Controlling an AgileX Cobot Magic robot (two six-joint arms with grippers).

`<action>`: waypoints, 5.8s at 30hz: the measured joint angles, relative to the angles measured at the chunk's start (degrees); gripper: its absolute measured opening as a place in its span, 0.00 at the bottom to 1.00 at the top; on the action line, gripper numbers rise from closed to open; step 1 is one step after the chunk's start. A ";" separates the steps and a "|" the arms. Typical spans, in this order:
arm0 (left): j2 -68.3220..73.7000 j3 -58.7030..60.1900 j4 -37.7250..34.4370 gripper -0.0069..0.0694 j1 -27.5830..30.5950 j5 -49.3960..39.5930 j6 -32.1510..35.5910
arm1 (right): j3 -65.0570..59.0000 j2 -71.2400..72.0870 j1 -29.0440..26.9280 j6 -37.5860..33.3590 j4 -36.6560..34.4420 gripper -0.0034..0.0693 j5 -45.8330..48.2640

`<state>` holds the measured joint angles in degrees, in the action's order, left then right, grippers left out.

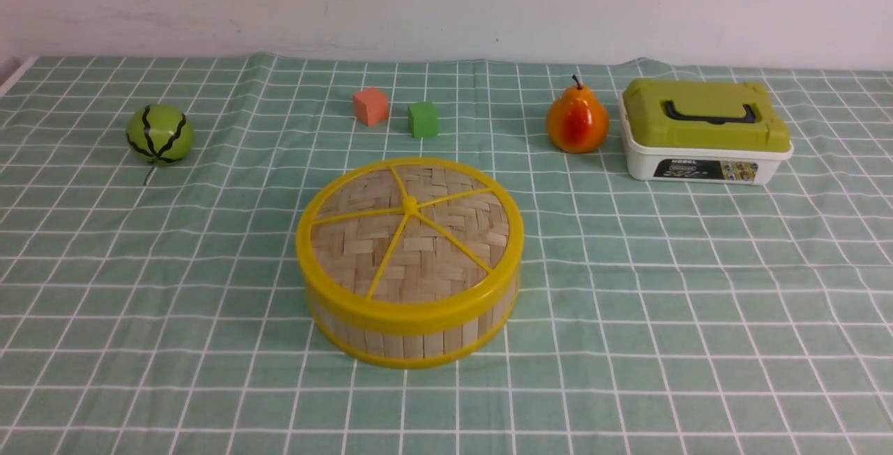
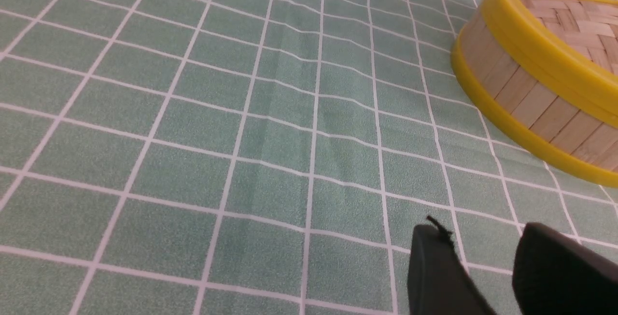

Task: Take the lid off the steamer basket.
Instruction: Use the left arm to lift the lid of the steamer

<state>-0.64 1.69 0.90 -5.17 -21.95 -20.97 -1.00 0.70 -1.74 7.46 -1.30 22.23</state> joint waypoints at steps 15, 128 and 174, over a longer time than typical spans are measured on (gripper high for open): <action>0.00 0.00 0.00 0.40 0.00 0.00 0.00 | 0.00 0.00 0.00 0.00 0.00 0.38 0.00; 120.76 -120.44 4.80 0.17 -27.73 -48.99 0.28 | 0.00 0.00 0.00 0.00 0.00 0.38 0.00; 124.12 -120.87 13.54 0.23 -27.43 -47.86 0.22 | 0.00 0.00 0.00 0.00 0.00 0.38 0.00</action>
<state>123.49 -119.18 14.44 -32.60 -69.82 -20.74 -1.00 0.70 -1.74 7.46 -1.30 22.23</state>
